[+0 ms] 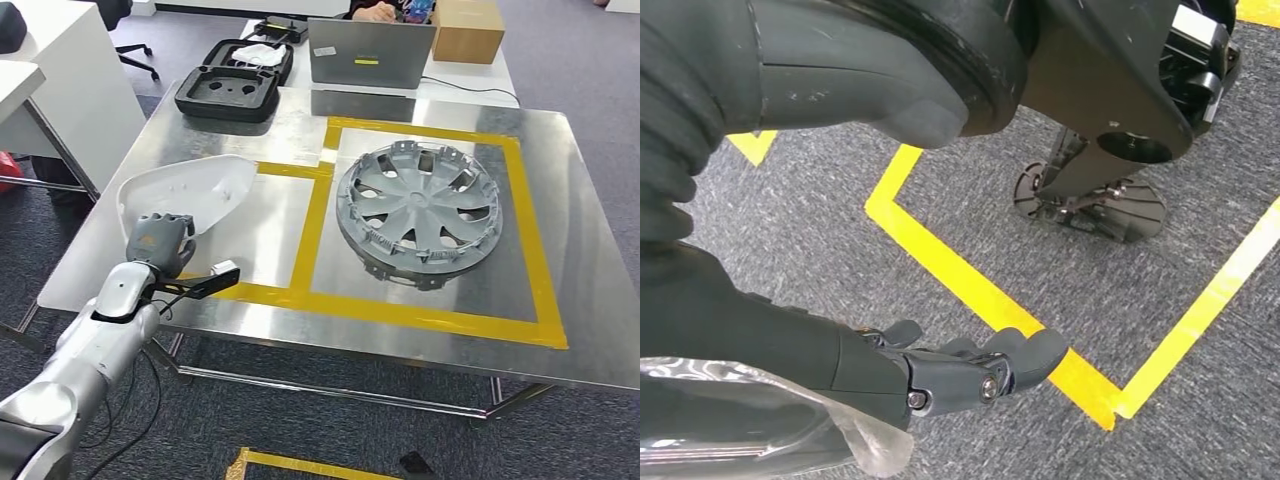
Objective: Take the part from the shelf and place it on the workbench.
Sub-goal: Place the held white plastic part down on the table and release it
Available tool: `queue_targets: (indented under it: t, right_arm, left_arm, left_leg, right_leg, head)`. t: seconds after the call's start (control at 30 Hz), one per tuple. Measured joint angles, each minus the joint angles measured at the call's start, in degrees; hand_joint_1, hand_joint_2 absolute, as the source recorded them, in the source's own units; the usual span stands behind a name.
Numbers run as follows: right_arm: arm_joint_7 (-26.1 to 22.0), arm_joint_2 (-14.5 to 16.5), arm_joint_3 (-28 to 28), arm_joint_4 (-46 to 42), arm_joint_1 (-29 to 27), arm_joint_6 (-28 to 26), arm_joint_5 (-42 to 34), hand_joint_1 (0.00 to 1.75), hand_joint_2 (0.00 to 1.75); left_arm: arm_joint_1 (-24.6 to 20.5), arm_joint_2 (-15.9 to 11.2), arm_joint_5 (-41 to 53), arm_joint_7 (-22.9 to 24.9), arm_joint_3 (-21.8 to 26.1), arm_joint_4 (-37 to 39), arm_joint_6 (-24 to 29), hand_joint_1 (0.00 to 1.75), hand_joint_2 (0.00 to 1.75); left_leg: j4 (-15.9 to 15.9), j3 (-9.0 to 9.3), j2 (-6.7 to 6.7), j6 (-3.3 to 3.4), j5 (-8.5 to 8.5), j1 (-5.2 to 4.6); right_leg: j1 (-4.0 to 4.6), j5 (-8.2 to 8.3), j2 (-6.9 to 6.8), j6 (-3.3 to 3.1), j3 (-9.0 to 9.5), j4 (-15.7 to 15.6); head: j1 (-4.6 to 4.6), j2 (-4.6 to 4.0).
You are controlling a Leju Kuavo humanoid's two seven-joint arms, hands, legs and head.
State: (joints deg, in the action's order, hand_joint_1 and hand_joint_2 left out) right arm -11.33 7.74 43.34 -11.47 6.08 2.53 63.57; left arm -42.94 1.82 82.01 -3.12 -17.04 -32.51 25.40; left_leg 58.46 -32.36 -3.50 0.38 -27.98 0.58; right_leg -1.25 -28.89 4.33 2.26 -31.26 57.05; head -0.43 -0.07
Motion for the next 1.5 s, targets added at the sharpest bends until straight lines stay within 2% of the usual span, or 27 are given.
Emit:
queue_targets:
  t: [0.13, 0.27, 0.43, 0.57, 0.77, 0.9, 1.1, 1.17, 1.23, 1.27, 1.33, 1.37, 1.4, 1.43, 1.47, 1.5]
  right_arm:
    - [-0.5, -0.1, 0.0, 0.0, 0.0, 0.0, 0.2, 0.0, 1.75]
    - [-0.6, -0.3, 0.0, 0.0, -0.1, 0.0, 0.2, 0.0, 0.0]
    - [-0.7, -0.7, 0.0, 0.0, -0.3, -0.1, 0.2, 0.0, 0.0]
    - [-0.7, -0.9, 0.1, 0.0, -0.4, -0.2, 0.2, 0.0, 0.0]
    - [-0.8, -1.1, 0.4, 0.0, -0.9, -0.5, 0.0, 0.0, 0.0]
    - [-1.0, -1.2, 0.9, 0.0, -1.3, -0.6, -0.3, 0.0, 0.0]
    - [-1.3, -1.4, 2.0, 0.0, -1.5, -1.1, -1.0, 0.0, 0.0]
    - [-1.4, -1.4, 2.7, 0.0, -1.7, -1.6, -1.6, 0.0, 0.0]
    - [-1.4, -1.5, 3.5, 0.0, -1.9, -2.3, -2.4, 0.0, 0.0]
    - [-1.4, -1.5, 4.0, 0.0, -2.0, -2.8, -2.8, 0.0, 0.0]
    - [-1.4, -1.6, 5.0, 0.0, -2.2, -3.9, -3.7, 0.0, 0.0]
    - [-1.4, -1.6, 5.5, 0.0, -2.3, -4.4, -4.0, 0.0, 0.0]
    - [-1.4, -1.6, 6.0, 0.0, -2.6, -4.8, -4.1, 0.0, 0.0]
    - [-1.4, -1.6, 6.5, 0.0, -2.9, -5.1, -4.2, 0.0, 0.0]
    - [-1.5, -1.6, 6.9, 0.0, -3.2, -5.5, -4.3, 0.0, 0.0]
    - [-1.7, -1.6, 7.3, 0.0, -3.4, -5.7, -4.3, 0.0, 0.0]
  left_arm:
    - [-0.8, 2.2, 0.8, 0.2, -1.9, 1.2, 0.5, 1.75, 1.75]
    - [-1.3, 3.3, 0.9, 2.1, -2.7, 2.0, 0.6, 0.0, 1.75]
    - [-1.7, 3.3, 0.2, 3.6, -2.8, 2.8, 0.9, 0.0, 1.75]
    - [-1.8, 3.0, -0.4, 4.4, -2.7, 3.3, 1.6, 0.0, 0.0]
    - [-0.5, 2.9, -2.5, 4.8, -1.9, 2.6, 4.5, 0.0, 0.0]
    - [1.8, 3.3, -4.1, 3.0, -1.9, -0.5, 5.8, 0.0, 0.0]
    - [8.6, 4.7, -7.0, 0.7, -2.3, -13.4, 6.2, 0.0, 0.0]
    - [11.9, 5.1, -9.7, -1.4, -2.8, -19.2, 7.2, 0.0, 0.0]
    - [17.2, 5.4, -12.9, -4.0, -4.0, -28.1, 9.3, 0.0, 0.0]
    - [20.8, 5.4, -14.3, -5.3, -4.8, -33.3, 10.7, 0.0, 0.0]
    - [29.7, 5.0, -17.1, -9.0, -6.1, -44.0, 13.4, 0.0, 0.0]
    - [34.5, 4.8, -19.2, -12.4, -6.3, -49.1, 14.1, 0.0, 0.0]
    - [39.4, 4.9, -21.9, -16.9, -6.1, -53.9, 14.4, 0.0, 0.0]
    - [44.0, 5.2, -24.8, -21.8, -5.5, -58.1, 14.6, 0.0, 0.0]
    - [48.2, 5.8, -27.8, -26.7, -4.6, -62.1, 14.7, 0.0, 0.0]
    - [51.8, 6.4, -30.2, -30.3, -3.7, -65.4, 14.8, 0.0, 0.0]
  left_leg:
    - [0.0, 0.0, 0.0, 0.0, 0.0, 0.0]
    - [0.0, 0.0, 0.01, 0.0, 0.0, 0.01]
    - [0.0, 0.0, 0.01, 0.0, 0.0, 0.02]
    - [0.0, 0.0, 0.01, 0.0, 0.0, 0.02]
    - [0.0, 0.0, 0.0, 0.0, 0.0, 0.02]
    - [0.0, -0.01, 0.0, 0.0, 0.0, 0.01]
    - [0.0, -0.03, 0.01, 0.03, -0.04, -0.03]
    - [-0.2, 0.1, 0.12, 0.55, 0.25, -0.22]
    - [-1.9, 0.93, 0.74, 1.55, 1.25, -0.16]
    - [-3.0, 1.42, 1.25, 1.94, 1.76, -0.03]
    - [-3.9, 1.85, 2.43, 2.2, 2.08, 0.1]
    - [-3.9, 1.84, 3.01, 2.1, 2.0, 0.11]
    - [-3.7, 1.81, 3.47, 1.92, 1.82, 0.17]
    - [-3.5, 1.76, 3.76, 1.65, 1.61, 0.32]
    - [-3.1, 1.69, 3.89, 1.25, 1.35, 0.57]
    - [-2.5, 1.51, 3.91, 0.71, 1.0, 0.9]
  right_leg:
    - [0.01, 0.0, 0.01, 0.0, -0.01, 0.0]
    - [0.02, 0.0, 0.02, 0.0, -0.03, 0.0]
    - [0.02, 0.0, 0.0, 0.0, -0.03, 0.0]
    - [0.02, 0.0, 0.01, 0.0, -0.03, 0.0]
    - [0.01, -0.01, 0.0, 0.0, -0.03, 0.0]
    - [0.01, -0.01, 0.0, 0.0, -0.04, 0.0]
    - [-0.04, 0.01, 0.03, 0.02, -0.05, 0.0]
    - [-0.28, 0.46, 0.26, 0.61, 0.08, -0.5]
    - [-0.3, -0.13, -0.77, 1.09, -0.34, -0.3]
    - [-0.16, -1.37, -1.67, 1.06, -1.14, 1.3]
    - [-0.12, -4.98, -3.33, 0.99, -4.15, 7.8]
    - [-0.27, -6.31, -3.65, 1.14, -5.79, 11.3]
    - [-0.51, -6.76, -3.87, 1.4, -6.81, 13.6]
    - [-0.81, -6.2, -4.05, 1.71, -6.83, 13.9]
    - [-1.15, -4.7, -4.21, 2.09, -5.71, 11.9]
    - [-1.55, -2.88, -4.29, 2.59, -3.74, 8.3]
  head:
    - [0.0, 0.0]
    - [0.01, 0.0]
    - [0.01, 0.0]
    - [0.0, 0.0]
    - [0.0, 0.0]
    - [-0.01, 0.0]
    - [0.01, 0.0]
    - [-0.06, 0.0]
    - [0.09, 0.0]
    - [0.28, 0.0]
    - [0.66, 0.0]
    - [0.71, 0.0]
    - [0.72, 0.0]
    - [0.71, 0.0]
    - [0.71, 0.0]
    - [0.74, 0.0]
